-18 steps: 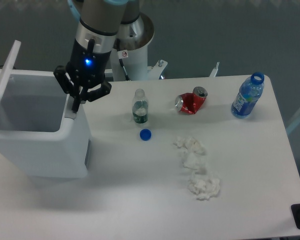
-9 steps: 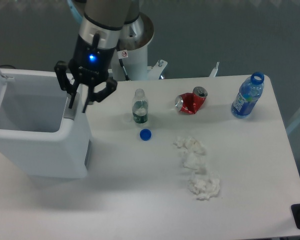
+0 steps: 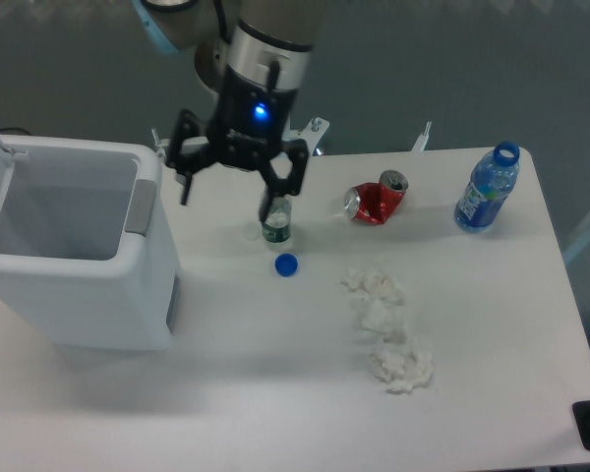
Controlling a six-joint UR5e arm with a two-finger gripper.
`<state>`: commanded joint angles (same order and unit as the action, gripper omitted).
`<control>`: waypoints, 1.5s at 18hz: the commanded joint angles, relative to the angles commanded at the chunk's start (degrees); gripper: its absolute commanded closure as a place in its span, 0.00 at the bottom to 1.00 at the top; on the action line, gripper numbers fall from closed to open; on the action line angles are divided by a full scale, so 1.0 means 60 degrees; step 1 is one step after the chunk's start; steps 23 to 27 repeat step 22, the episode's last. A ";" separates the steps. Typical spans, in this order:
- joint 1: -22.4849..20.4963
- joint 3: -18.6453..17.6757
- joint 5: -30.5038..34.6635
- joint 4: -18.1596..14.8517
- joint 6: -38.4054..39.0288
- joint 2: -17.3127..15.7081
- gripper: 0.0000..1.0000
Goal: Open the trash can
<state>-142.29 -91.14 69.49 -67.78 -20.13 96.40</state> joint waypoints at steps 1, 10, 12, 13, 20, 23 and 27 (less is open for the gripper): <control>-0.0015 0.0000 0.0571 0.0132 -0.0087 0.0293 0.00; -0.0732 0.0395 0.2435 0.0646 -0.2999 0.1730 0.00; -0.0834 0.0410 0.2874 0.0646 -0.4008 0.1921 0.00; -0.0922 0.0410 0.3065 0.0632 -0.4579 0.1922 0.00; -0.1538 0.0381 0.3433 0.0588 -0.7631 0.2068 0.00; -0.1538 0.0381 0.3433 0.0603 -0.7647 0.2112 0.00; -0.1538 0.0381 0.3433 0.0603 -0.7647 0.2112 0.00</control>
